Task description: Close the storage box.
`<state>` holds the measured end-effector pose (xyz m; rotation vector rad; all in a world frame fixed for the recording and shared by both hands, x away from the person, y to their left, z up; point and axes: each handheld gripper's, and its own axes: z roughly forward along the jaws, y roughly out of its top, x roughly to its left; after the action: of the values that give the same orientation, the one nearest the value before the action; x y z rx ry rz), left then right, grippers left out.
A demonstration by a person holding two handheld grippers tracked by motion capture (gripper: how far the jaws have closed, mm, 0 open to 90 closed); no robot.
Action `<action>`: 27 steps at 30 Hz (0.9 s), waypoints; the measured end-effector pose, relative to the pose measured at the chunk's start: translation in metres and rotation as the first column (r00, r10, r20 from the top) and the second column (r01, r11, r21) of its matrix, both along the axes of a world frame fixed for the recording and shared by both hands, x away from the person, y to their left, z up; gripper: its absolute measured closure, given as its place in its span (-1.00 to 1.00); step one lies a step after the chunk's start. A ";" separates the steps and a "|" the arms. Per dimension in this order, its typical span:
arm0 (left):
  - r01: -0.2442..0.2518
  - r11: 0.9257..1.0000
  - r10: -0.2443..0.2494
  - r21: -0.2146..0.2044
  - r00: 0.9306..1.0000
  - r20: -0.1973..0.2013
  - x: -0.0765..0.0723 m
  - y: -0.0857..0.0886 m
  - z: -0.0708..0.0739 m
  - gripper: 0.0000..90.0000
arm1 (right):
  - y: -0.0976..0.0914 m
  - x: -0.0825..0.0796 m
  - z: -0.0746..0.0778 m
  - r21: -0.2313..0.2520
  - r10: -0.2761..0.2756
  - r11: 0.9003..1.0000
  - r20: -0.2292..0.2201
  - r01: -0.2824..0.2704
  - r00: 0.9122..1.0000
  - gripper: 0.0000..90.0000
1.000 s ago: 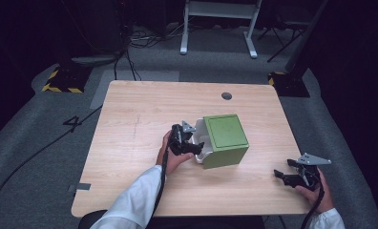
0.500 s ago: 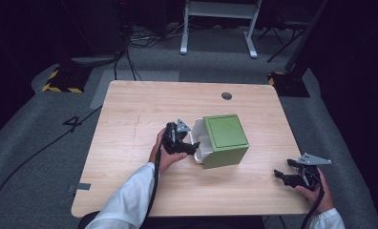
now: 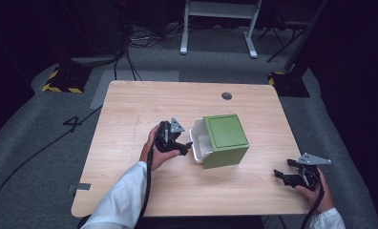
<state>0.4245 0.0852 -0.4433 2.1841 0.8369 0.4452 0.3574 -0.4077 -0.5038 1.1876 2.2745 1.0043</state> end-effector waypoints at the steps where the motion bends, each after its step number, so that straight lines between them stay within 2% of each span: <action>1: -0.001 1.000 0.001 0.003 1.000 0.000 -0.001 0.002 0.000 -0.61 | 0.000 0.000 0.000 0.002 0.000 1.000 -0.001 0.000 1.000 -0.60; 3: -0.002 1.000 0.002 0.031 1.000 0.013 -0.003 0.009 0.002 -0.61 | 0.000 0.000 0.000 0.001 0.000 1.000 -0.001 0.000 1.000 -0.60; 6: 0.003 0.999 -0.004 0.041 1.000 0.014 -0.004 0.014 0.003 -0.61 | 0.000 0.000 0.000 0.001 0.000 1.000 0.000 0.000 1.000 -0.60; 13: 0.020 0.994 -0.022 0.106 0.999 0.026 -0.011 0.030 0.004 -0.61 | 0.000 0.000 0.000 0.001 0.000 1.000 -0.001 0.000 1.000 -0.60; 16: 0.013 0.989 -0.018 0.144 0.999 0.031 -0.014 0.036 0.003 -0.61 | 0.000 0.000 0.000 0.002 0.000 1.000 -0.001 0.000 1.000 -0.60; 19: 0.001 0.987 -0.006 0.158 0.999 0.034 -0.017 0.044 0.002 -0.61 | 0.000 0.000 0.000 0.001 0.000 1.000 -0.001 0.000 1.000 -0.60; 22: -0.009 0.982 0.000 0.187 0.999 0.051 -0.020 0.051 0.001 -0.61 | 0.000 0.000 0.000 0.001 0.000 1.000 -0.001 0.000 1.000 -0.60; 27: -0.028 0.978 0.018 0.206 0.999 0.051 -0.027 0.065 0.000 -0.61 | 0.000 0.000 0.000 0.002 0.000 1.000 -0.001 0.000 1.000 -0.60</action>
<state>0.3975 0.1500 -0.4436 2.3446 0.8212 0.6193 0.3574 -0.4076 -0.5038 1.1890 2.2745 1.0058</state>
